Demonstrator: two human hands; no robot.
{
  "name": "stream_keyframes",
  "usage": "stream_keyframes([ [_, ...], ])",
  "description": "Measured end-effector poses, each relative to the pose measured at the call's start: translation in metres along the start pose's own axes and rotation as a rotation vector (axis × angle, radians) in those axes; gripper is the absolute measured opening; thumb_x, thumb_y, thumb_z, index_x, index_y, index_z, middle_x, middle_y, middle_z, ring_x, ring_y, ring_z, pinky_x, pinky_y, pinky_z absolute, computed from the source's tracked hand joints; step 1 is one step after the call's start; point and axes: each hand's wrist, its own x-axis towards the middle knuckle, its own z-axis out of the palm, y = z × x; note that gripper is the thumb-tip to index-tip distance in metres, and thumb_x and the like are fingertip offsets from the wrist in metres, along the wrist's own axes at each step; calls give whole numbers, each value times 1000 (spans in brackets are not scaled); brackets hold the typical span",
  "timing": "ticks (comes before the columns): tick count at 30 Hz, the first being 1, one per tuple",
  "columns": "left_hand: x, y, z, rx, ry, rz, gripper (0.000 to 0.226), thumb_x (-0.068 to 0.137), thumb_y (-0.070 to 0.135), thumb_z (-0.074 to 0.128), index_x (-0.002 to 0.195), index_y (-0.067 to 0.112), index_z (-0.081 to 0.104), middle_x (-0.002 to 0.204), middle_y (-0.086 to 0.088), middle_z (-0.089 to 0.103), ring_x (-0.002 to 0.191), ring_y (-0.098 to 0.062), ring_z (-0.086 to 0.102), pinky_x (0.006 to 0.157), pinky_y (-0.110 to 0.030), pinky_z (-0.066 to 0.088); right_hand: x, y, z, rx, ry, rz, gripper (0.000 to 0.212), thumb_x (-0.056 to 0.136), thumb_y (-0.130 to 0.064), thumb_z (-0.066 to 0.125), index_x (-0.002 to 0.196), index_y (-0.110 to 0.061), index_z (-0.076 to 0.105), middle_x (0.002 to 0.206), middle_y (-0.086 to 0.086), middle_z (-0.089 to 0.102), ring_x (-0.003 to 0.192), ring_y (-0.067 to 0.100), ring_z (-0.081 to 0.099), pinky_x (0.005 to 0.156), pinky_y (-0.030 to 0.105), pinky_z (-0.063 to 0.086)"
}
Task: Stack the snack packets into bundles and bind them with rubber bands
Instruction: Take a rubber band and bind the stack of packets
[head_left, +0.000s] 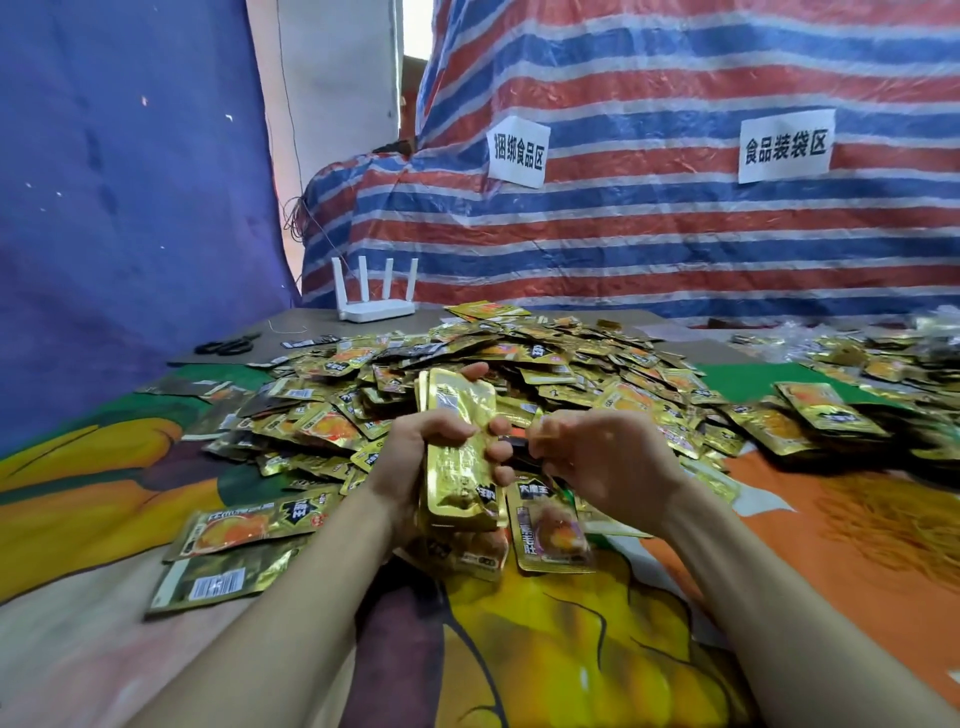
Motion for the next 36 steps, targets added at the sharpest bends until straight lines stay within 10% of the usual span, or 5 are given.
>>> stream_keyframes([
  [5,-2,-5,5,13,-36,-26,70,75,-1,39,137,29,50,90,-12,50,69,-22,49,65,-37,49,-6,-4,-1,439,-10,-157,16,76,-16,45,63,-13,54,67,4,51,73,25,57,93,40,48],
  [8,-1,-4,4,-10,-72,-52,64,76,0,41,131,30,56,91,-11,50,72,-23,48,69,-40,44,-6,-3,-1,536,-36,-182,26,80,-7,47,96,-3,67,60,-3,48,51,13,48,63,29,55],
  [23,15,-10,-5,363,737,550,44,93,17,71,130,28,51,101,-23,65,75,-29,68,58,-35,58,1,26,31,-339,119,-146,69,65,-17,92,127,-36,67,129,9,64,102,23,74,71,43,63],
  [31,17,-9,5,449,840,534,57,96,44,63,139,13,43,93,-2,64,86,-14,71,79,-34,57,4,39,56,-527,134,-313,74,61,-27,91,127,-40,61,127,-19,63,119,2,61,102,46,53],
  [36,19,-8,6,420,858,288,92,96,65,48,159,7,19,155,-4,38,143,-29,39,121,-44,28,1,40,59,-597,227,-348,80,57,-36,89,130,-37,56,132,-15,60,119,4,58,102,34,49],
])
